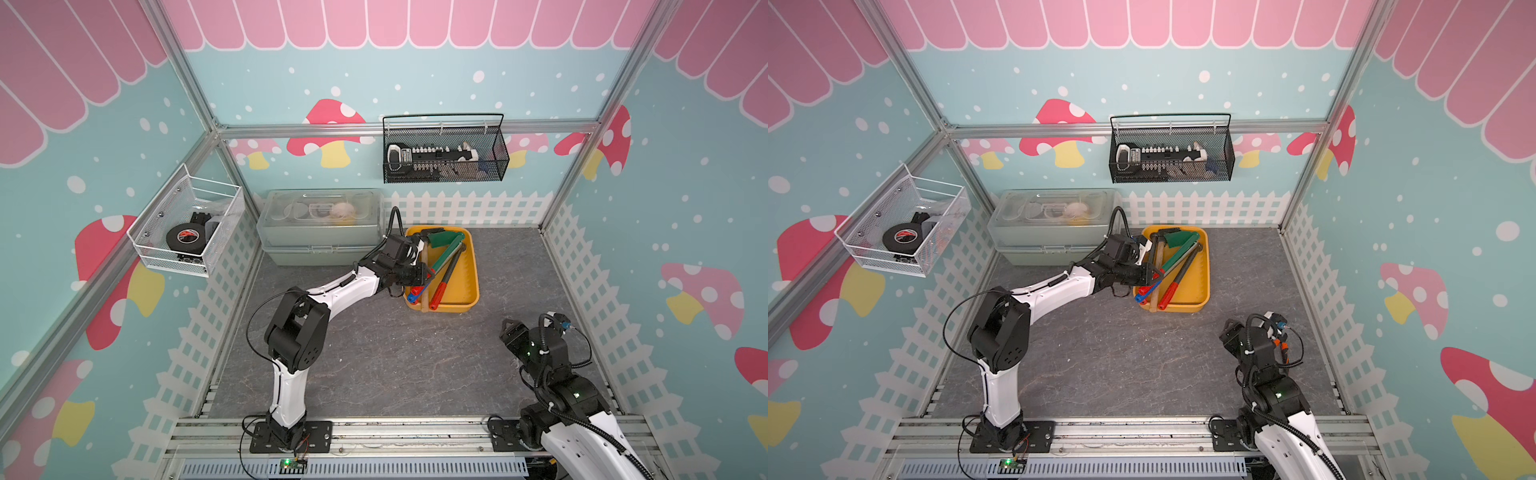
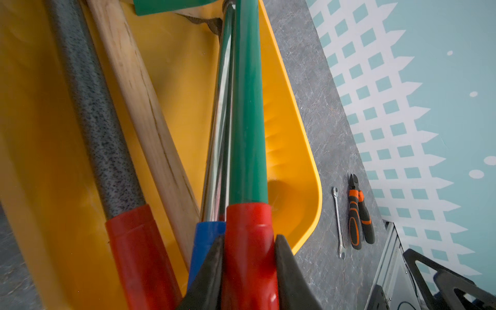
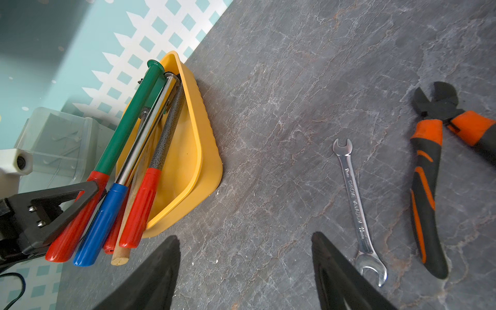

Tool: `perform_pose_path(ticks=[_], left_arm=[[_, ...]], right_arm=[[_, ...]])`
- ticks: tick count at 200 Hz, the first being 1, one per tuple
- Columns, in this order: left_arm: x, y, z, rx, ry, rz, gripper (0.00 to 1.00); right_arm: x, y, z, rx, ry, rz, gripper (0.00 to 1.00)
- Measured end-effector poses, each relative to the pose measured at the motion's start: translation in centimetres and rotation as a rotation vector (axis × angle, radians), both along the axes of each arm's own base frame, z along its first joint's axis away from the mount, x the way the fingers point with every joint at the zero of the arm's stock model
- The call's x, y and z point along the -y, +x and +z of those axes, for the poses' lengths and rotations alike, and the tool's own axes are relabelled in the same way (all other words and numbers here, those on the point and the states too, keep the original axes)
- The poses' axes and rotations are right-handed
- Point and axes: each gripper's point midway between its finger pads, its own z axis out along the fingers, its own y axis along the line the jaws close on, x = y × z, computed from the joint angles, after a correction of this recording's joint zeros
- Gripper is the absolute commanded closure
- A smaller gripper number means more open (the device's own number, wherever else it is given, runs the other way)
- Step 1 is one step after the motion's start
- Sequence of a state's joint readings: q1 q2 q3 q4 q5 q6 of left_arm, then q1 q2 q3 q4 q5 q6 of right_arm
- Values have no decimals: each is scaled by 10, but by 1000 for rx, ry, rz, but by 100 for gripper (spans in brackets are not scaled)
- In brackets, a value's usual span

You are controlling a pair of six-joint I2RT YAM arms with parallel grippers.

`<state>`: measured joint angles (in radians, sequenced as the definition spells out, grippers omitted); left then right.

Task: Put the small hoe into the storage box
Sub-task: Place the hoe in the storage box.

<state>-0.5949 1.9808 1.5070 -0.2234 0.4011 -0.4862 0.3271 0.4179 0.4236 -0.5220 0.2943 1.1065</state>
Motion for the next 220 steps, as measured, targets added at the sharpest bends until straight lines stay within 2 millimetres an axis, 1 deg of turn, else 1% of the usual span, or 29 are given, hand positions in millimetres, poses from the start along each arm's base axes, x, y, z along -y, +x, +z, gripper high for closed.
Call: perform_pose_path(ticks=[33,72,93,106,168,184,201,220], left_arm=[[-4,2,-5,15,23,4,89],[-5,3,-6,32,39,-5,86],[-5,3,-6,36,44,-6,80],[-6,3,-7,38,47,-5,78],[-8,5,-9,37,104,-25,75],[-8,7,-12,44,119,-28,73],[-8,8,-17,38,129,-32,69],[-13,8,-24,15,157,-20,68]], right_arm=[[-1,0,1,3,4,5,24],[-2,1,1,5,6,6,24],[-2,1,1,5,7,7,24],[-2,1,1,5,8,8,24],[-3,1,2,7,11,13,24],[-3,0,2,10,12,13,24],[-3,0,4,17,15,13,24],[-3,0,5,22,17,13,24]])
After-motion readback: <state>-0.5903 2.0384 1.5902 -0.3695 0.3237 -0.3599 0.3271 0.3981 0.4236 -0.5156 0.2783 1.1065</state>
